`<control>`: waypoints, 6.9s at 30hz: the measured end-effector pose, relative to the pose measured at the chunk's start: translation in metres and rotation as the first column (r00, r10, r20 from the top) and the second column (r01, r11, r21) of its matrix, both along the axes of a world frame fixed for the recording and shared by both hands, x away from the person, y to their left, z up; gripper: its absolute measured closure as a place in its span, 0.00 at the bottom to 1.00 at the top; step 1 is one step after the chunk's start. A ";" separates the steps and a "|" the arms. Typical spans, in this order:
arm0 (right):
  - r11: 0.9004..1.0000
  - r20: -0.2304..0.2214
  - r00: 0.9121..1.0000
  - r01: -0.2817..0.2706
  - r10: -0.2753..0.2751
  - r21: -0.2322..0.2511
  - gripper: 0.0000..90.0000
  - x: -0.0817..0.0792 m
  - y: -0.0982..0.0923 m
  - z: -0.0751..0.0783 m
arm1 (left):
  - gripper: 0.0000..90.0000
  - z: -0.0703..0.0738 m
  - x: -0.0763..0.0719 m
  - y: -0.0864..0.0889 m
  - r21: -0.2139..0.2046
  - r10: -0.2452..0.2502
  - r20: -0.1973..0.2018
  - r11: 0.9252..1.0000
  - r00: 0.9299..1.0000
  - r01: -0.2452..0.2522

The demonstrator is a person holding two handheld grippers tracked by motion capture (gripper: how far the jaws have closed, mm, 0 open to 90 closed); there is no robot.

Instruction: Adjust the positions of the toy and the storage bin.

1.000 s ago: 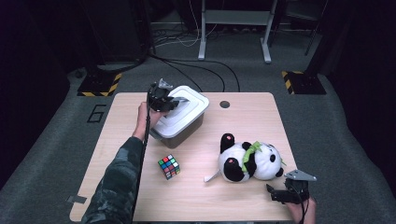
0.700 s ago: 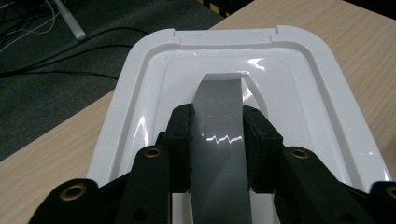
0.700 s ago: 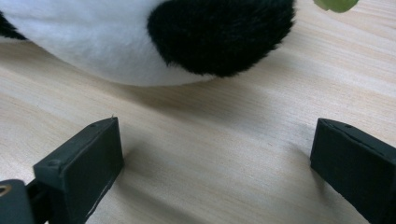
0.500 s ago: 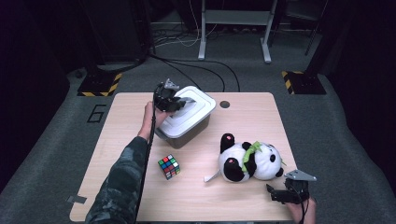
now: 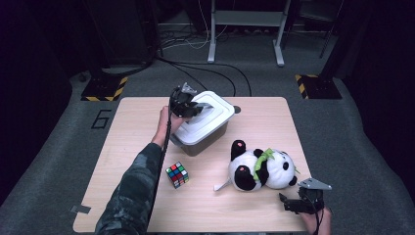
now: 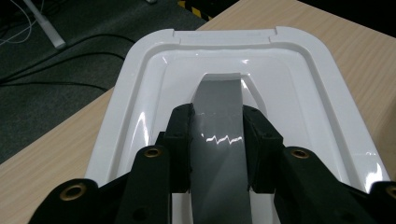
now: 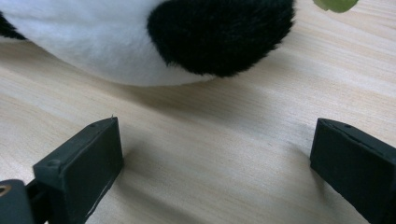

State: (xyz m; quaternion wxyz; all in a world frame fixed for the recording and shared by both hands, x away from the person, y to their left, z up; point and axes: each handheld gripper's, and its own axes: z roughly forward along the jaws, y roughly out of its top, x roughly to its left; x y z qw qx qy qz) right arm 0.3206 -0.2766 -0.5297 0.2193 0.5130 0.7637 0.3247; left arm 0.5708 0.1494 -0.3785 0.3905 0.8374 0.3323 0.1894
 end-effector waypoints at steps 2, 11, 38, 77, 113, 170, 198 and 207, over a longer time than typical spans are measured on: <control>1.000 -0.001 1.000 0.001 -0.001 0.001 0.02 0.000 0.000 0.000 | 0.74 0.000 0.000 -0.002 0.000 -0.003 -0.002 1.000 1.000 0.003; 1.000 -0.001 1.000 0.001 -0.001 0.001 0.02 0.000 0.000 0.000 | 0.74 0.000 0.001 -0.017 0.000 -0.027 -0.005 1.000 1.000 0.027; 1.000 0.000 1.000 -0.001 0.001 0.005 0.02 0.000 0.000 0.000 | 0.16 0.019 -0.008 -0.012 -0.072 0.015 -0.029 0.997 0.999 -0.017; 1.000 0.000 1.000 0.007 -0.007 0.003 0.03 0.000 0.000 0.000 | 0.00 -0.029 -0.152 0.093 -0.061 0.039 0.012 0.997 0.999 -0.039; 1.000 0.001 1.000 0.009 -0.009 0.003 0.03 0.000 0.000 0.000 | 0.17 -0.119 -0.187 0.071 -0.029 -0.024 -0.076 0.999 0.997 0.022; 1.000 0.001 1.000 0.010 -0.010 0.003 0.03 0.000 0.000 0.000 | 0.38 -0.113 -0.162 0.196 -0.087 0.375 -0.034 0.922 0.927 -0.376; 1.000 0.001 1.000 0.012 -0.012 0.003 0.03 0.000 0.000 0.000 | 0.38 -0.100 -0.120 0.238 -0.046 0.488 -0.022 0.871 0.872 -0.489; 1.000 0.001 1.000 0.012 -0.012 0.003 0.03 0.000 0.000 0.000 | 0.38 -0.105 -0.110 0.249 -0.053 0.525 -0.043 0.848 0.850 -0.527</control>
